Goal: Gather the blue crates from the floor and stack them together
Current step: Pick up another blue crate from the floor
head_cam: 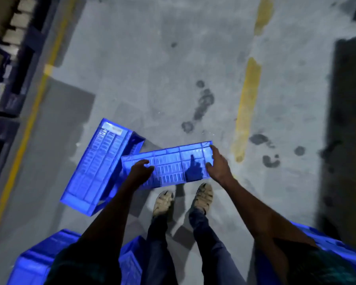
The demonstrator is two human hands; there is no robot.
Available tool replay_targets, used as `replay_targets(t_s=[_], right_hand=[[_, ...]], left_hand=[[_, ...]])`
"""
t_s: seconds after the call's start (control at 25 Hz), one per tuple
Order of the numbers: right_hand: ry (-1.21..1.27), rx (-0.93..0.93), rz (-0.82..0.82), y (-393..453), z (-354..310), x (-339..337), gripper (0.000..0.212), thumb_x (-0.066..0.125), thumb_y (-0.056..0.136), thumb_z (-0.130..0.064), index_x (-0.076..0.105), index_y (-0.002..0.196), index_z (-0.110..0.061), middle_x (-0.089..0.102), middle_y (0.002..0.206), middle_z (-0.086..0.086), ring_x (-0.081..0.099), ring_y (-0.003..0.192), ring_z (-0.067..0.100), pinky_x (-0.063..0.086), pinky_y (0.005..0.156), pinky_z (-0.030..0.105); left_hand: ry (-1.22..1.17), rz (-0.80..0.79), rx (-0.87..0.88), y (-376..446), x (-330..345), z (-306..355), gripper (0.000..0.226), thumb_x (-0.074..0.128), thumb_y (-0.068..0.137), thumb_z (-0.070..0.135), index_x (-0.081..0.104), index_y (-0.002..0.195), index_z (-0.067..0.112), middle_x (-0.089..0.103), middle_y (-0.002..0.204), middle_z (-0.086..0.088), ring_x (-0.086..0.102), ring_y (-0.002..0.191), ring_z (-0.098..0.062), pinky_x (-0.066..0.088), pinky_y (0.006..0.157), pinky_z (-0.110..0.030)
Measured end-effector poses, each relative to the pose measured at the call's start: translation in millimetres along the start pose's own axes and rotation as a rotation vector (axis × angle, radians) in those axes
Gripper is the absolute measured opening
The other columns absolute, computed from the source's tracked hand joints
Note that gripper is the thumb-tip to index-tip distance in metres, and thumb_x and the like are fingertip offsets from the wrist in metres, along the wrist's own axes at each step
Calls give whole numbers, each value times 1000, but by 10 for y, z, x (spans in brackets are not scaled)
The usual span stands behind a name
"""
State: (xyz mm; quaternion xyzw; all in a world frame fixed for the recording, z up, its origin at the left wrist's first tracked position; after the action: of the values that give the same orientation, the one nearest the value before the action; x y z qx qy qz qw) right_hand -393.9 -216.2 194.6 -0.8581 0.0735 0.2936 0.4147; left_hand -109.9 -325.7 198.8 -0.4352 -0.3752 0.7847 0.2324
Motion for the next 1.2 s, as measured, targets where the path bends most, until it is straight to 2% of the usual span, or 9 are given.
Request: replay_targets(t_s=[0.12, 0.36, 0.52, 0.6, 0.72, 0.84, 1.04, 1.12, 1.2], right_hand=[[-260, -76, -80, 739, 165, 426, 85, 69, 84, -21, 21, 155, -27, 39, 149, 17, 45, 126, 43, 45, 97, 47], [-530, -125, -62, 1772, 558, 1042, 110, 82, 73, -31, 9, 156, -37, 15, 163, 3, 21, 144, 41, 37, 105, 57], [-592, -132, 56, 1863, 675, 1176, 101, 88, 60, -33, 35, 146, -37, 33, 148, 5, 32, 129, 42, 41, 96, 54], [-563, -123, 16, 1794, 725, 1129, 91, 88, 58, -50, 45, 137, -36, 38, 137, 6, 35, 122, 41, 41, 94, 51], [-550, -68, -24, 1631, 825, 1014, 72, 63, 71, -77, 56, 127, -32, 48, 127, 9, 42, 117, 41, 42, 91, 47], [-577, 127, 34, 1520, 1005, 979, 67, 37, 90, -72, 66, 113, -16, 64, 113, 17, 56, 109, 40, 46, 86, 42], [-559, 440, -82, 1289, 1677, 1319, 69, 65, 81, -58, 39, 135, -24, 46, 134, 11, 43, 126, 39, 39, 97, 50], [-458, 551, -187, 1130, 2006, 1521, 64, 70, 83, -42, 37, 133, -19, 47, 135, 13, 48, 125, 40, 43, 97, 49], [-351, 562, -229, 1012, 2246, 1699, 49, 64, 86, -19, 40, 127, -10, 53, 131, 20, 55, 121, 40, 47, 96, 45]], left_hand=[[97, -28, 23, 639, 240, -85, 45, 66, 93, 25, 55, 132, 5, 69, 111, -25, 66, 106, -34, 49, 86, -36], [418, 31, 165, 1789, 748, -413, 80, 75, 82, 31, 36, 149, 11, 37, 152, -17, 34, 140, -35, 33, 109, -47], [646, 115, 215, 1913, 909, -596, 96, 78, 76, 39, 24, 154, 21, 32, 154, -7, 26, 143, -33, 31, 107, -57], [726, 195, 272, 1858, 931, -584, 85, 72, 76, 58, 38, 147, 26, 47, 140, -10, 38, 133, -36, 33, 104, -54], [648, 274, 281, 1834, 923, -467, 66, 38, 84, 80, 69, 108, 27, 65, 113, -11, 54, 117, -34, 34, 97, -49], [697, 36, 241, 1716, 1084, -493, 75, 26, 87, 81, 68, 80, 19, 72, 94, -9, 65, 103, -27, 32, 96, -45], [822, -535, 436, 1216, 1961, -990, 90, 44, 61, 96, 55, 122, 30, 67, 120, -7, 64, 114, -27, 50, 95, -38], [717, -668, 295, 1052, 2331, -1352, 95, 52, 53, 95, 60, 118, 25, 66, 123, -13, 65, 112, -28, 54, 90, -35], [559, -659, 148, 943, 2507, -1564, 85, 57, 61, 89, 64, 112, 22, 66, 124, -15, 64, 112, -28, 53, 89, -33]])
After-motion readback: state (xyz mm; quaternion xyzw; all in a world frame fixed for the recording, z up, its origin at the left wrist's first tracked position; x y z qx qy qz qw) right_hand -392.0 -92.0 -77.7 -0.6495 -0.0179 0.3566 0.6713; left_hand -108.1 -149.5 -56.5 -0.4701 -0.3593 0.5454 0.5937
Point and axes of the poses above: each hand's wrist, its own y-axis towards the middle knuckle, its own x-axis out of the palm, z = x × y, the point moved 4 cm from there along y, towards the middle knuckle
